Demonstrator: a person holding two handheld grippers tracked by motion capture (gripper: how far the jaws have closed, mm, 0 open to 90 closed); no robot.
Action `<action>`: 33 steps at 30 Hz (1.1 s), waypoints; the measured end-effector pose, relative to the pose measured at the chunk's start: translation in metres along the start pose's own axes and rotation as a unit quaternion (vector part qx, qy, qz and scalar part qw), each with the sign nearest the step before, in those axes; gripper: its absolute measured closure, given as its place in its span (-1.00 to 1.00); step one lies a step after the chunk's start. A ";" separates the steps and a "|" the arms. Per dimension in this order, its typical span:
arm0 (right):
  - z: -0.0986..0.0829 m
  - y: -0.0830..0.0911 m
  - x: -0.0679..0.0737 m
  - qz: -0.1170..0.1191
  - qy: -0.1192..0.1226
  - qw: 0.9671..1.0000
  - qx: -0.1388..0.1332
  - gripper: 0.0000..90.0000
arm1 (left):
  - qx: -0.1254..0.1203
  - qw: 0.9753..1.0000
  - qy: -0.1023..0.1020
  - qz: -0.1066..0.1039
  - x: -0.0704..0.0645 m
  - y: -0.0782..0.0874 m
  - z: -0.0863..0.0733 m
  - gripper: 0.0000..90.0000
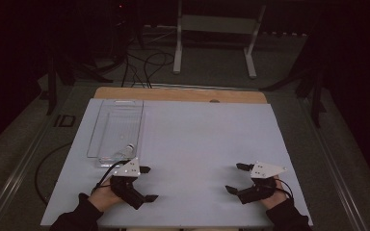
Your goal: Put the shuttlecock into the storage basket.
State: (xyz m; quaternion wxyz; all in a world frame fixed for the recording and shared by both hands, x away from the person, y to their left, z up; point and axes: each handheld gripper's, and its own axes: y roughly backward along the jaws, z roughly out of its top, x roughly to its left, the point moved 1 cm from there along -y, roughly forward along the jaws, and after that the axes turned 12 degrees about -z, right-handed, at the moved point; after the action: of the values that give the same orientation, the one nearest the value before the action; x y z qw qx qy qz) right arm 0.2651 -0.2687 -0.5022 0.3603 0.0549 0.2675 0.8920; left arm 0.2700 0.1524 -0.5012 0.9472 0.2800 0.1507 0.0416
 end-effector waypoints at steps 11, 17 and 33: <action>-0.002 -0.001 0.001 0.006 0.002 1.000 0.007 -0.79 | -0.015 1.000 0.013 0.008 -0.001 0.018 -0.019 -1.00; -0.002 -0.001 0.001 0.007 0.001 1.000 0.007 -0.79 | -0.034 0.999 0.026 0.020 0.001 0.031 -0.028 -1.00; -0.003 -0.001 0.000 0.005 -0.002 1.000 0.008 -0.79 | -0.054 0.997 0.034 0.047 0.001 0.045 -0.039 -1.00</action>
State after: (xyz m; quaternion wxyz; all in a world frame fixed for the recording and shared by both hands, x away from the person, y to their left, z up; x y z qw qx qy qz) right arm 0.2645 -0.2696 -0.5054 0.3558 0.0610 0.2734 0.8916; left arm 0.2595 0.2104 -0.5087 0.9523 0.2336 0.1669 0.1037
